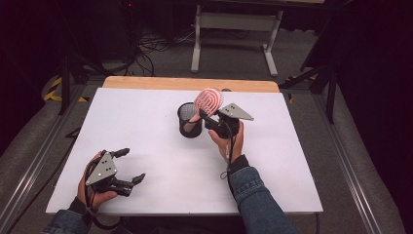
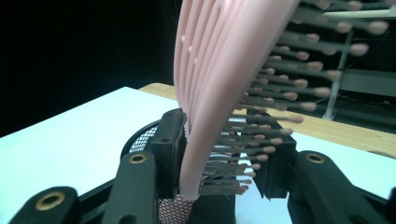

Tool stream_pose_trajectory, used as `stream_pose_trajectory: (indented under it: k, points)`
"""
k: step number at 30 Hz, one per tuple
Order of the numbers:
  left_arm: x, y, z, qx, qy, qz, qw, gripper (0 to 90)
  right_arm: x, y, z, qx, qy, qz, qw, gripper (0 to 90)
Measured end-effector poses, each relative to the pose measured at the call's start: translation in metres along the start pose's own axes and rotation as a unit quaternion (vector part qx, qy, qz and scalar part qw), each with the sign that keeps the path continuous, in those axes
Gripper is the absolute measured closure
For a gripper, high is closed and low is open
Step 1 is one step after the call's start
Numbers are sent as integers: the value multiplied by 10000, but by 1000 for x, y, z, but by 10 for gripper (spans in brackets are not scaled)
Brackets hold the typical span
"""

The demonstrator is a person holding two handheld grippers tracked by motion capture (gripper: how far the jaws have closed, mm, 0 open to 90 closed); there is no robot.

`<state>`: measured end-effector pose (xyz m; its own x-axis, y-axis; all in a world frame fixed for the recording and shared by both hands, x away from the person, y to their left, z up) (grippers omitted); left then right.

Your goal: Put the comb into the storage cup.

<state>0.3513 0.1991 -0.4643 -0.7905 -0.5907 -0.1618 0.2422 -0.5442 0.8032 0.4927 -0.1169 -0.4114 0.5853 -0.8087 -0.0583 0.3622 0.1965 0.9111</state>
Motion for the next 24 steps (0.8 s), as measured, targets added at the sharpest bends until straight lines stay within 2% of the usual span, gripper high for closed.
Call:
stream_pose_trajectory:
  k: [14,24]
  points:
    - [0,0,-1,-15,-7,-3,10000,54,1,-6,-1,-134,-177,223,9995,564]
    - [0,0,-1,-27,-17,1,10000,54,0,-7,1,-192,-209,313,9991,556]
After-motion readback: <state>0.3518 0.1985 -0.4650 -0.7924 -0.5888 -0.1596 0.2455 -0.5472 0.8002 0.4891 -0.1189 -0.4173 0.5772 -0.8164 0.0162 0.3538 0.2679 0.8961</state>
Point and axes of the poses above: each handheld gripper's, and its own axes: z roughly backward along the jaws, y roughly out of its top, x roughly to its right, the point moved 4 cm from there along -z, roughly forward along the jaws, and after that the axes turned 13 degrees about -x, right-handed, at the moved point
